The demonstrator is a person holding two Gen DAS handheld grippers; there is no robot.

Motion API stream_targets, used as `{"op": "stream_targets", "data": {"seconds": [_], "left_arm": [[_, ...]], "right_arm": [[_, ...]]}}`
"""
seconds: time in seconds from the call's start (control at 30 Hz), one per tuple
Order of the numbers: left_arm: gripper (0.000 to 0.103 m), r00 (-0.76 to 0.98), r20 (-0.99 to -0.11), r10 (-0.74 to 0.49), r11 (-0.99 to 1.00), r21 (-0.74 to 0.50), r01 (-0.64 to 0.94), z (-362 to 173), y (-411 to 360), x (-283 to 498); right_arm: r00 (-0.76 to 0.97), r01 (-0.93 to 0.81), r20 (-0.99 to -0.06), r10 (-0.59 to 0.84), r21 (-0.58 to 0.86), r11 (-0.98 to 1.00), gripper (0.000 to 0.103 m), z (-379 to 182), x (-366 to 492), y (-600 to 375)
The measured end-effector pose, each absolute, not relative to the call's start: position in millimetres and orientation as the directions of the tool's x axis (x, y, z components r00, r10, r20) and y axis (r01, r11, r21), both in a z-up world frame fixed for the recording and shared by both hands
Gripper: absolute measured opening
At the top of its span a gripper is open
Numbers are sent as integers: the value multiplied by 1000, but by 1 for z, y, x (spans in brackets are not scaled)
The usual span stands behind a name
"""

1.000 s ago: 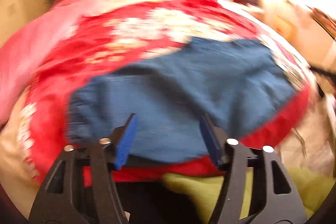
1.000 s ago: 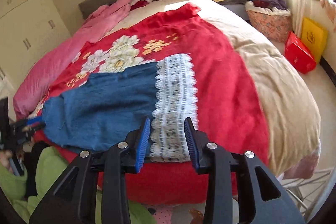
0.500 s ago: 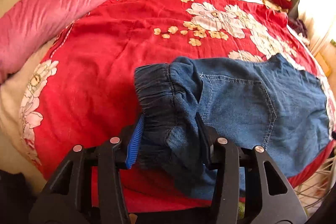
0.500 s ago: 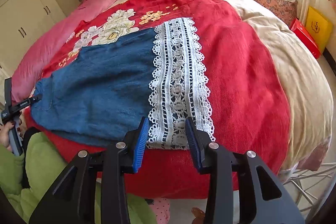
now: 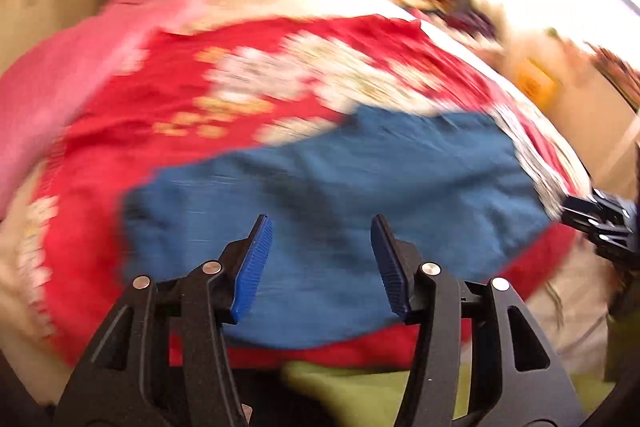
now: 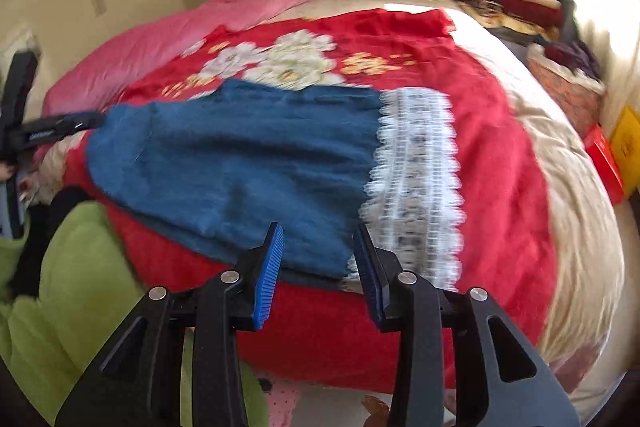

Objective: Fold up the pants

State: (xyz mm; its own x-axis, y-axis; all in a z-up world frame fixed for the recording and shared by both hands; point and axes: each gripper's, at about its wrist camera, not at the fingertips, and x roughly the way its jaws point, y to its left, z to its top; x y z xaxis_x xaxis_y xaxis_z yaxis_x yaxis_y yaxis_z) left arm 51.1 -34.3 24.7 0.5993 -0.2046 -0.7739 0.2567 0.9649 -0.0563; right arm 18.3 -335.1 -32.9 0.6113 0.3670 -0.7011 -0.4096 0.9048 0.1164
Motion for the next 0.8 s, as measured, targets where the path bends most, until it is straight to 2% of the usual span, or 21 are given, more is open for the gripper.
{"op": "stream_targets", "data": {"seconds": [0.07, 0.17, 0.4, 0.43, 0.47, 0.5, 0.63, 0.8], "left_arm": [[45, 541, -806, -239, 946, -69, 315, 9, -57, 58], [58, 511, -835, -203, 938, -15, 347, -11, -80, 71], [60, 462, -871, -167, 946, -10, 323, -35, -82, 91], [60, 459, -873, -164, 947, -9, 322, -37, -81, 91], [61, 457, -874, -164, 946, -8, 325, -39, -82, 91], [61, 457, -875, -163, 945, -5, 326, -39, -82, 91], [62, 459, -873, -163, 946, -7, 324, -40, -80, 93], [64, 463, -871, -163, 949, -10, 315, -42, -81, 93]], "right_arm": [[590, -482, -712, 380, 67, 874, 35, -34, 18, -319], [563, -566, -736, 376, -12, 824, 35, -38, 18, -294], [568, -684, -781, 262, -270, 678, 35, -66, 25, -244], [571, -682, -782, 251, -281, 675, 26, -70, 28, -242], [550, -690, -790, 272, -247, 680, 10, -72, 31, -243], [535, -693, -788, 303, -205, 691, 2, -70, 33, -247], [491, -714, -781, 386, -107, 692, 2, -63, 23, -266], [478, -672, -792, 379, -52, 739, 4, -80, 19, -272]]}}
